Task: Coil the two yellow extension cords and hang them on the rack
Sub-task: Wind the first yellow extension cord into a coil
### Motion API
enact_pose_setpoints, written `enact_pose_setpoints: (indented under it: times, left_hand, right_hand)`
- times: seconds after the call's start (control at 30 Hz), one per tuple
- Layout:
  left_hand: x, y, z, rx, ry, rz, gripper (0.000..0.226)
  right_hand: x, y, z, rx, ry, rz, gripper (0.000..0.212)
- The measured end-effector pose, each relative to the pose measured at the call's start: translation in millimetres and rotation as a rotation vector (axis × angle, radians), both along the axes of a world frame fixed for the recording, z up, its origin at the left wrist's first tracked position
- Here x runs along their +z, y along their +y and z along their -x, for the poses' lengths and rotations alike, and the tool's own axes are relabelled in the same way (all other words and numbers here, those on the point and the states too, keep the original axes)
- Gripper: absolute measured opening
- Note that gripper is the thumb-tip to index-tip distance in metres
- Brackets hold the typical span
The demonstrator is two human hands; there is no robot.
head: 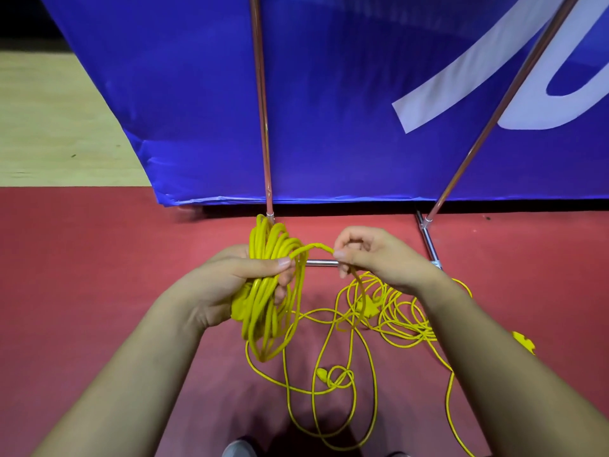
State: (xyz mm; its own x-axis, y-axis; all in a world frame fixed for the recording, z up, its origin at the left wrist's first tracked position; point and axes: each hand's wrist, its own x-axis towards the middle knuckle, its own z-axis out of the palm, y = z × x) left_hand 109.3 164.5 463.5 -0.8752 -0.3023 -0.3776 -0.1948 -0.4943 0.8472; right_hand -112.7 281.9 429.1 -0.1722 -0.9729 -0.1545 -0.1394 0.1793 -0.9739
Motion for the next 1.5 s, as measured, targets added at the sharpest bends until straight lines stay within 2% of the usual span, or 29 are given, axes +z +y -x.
enact_pose_setpoints:
  times: [0.13,0.23,0.3,0.43,0.57,0.7,0.8,0.9,1.0,1.13,1.2,1.3,1.33,1.43,1.5]
  left_hand:
    - [1,-1,-5,-0.088,-0.123,0.011,0.015]
    - [1,2,-5,-0.097,-0.142,-0.052,0.024]
    - [1,6,-3,-0.1,-0.111,-0.094,0.027]
    - [0,7,1,-0.074,-0.026,-0.128,0.054]
    - [-1,7,3,-0.056,0.055,-0.158,0.044]
    - [3,7,5,0.021,0.065,-0.146,0.034]
    - [4,7,4,0.09,0.05,-0.178,0.015]
    - [6,2,0,0.115,0.07,-0.207,0.037]
    - [10,-4,-4,0.144,0.155,-0.217,0.044]
    - [8,-9,0,0.259,0.286,-0.264,0.039]
    - [7,-14,1,0.326,0.308,-0.281,0.036]
    - [6,-18,3,0.473,0.262,-0.248,0.011]
    - [6,-18,4,0.527,0.237,-0.208,0.007]
    - [3,-21,3,0.613,0.139,-0.016,0.01]
    - [0,-22,0,0.565,0.032,0.099,0.012]
  right_hand:
    - [8,-3,1,-0.058,0.203,0.095,0.012]
    - [18,-6,-4,-0.073,0.355,0.169,0.012]
    - [23,-8,-13,-0.045,0.374,0.201,0.011]
    - [28,-12,-32,-0.011,0.391,0.256,0.013]
    - [32,-11,-33,-0.037,0.324,0.287,0.013]
    - [21,-11,-26,0.004,0.247,0.213,0.021]
    - [6,-11,-17,0.03,0.249,0.125,0.022]
    - [-18,-5,-1,-0.017,0.465,0.02,0.016]
    - [-48,4,14,-0.135,0.426,-0.13,0.033]
    - [-80,7,20,-0.206,0.375,-0.329,0.015]
    - [-83,4,12,-0.219,0.302,-0.33,0.021]
    - [-71,-5,-6,-0.289,-0.026,-0.283,0.019]
    - [-62,-8,-11,-0.287,-0.082,-0.293,0.018]
    - [-36,-12,-17,-0.057,0.101,-0.389,0.016]
    - [-15,-10,-22,0.15,0.202,-0.417,0.014]
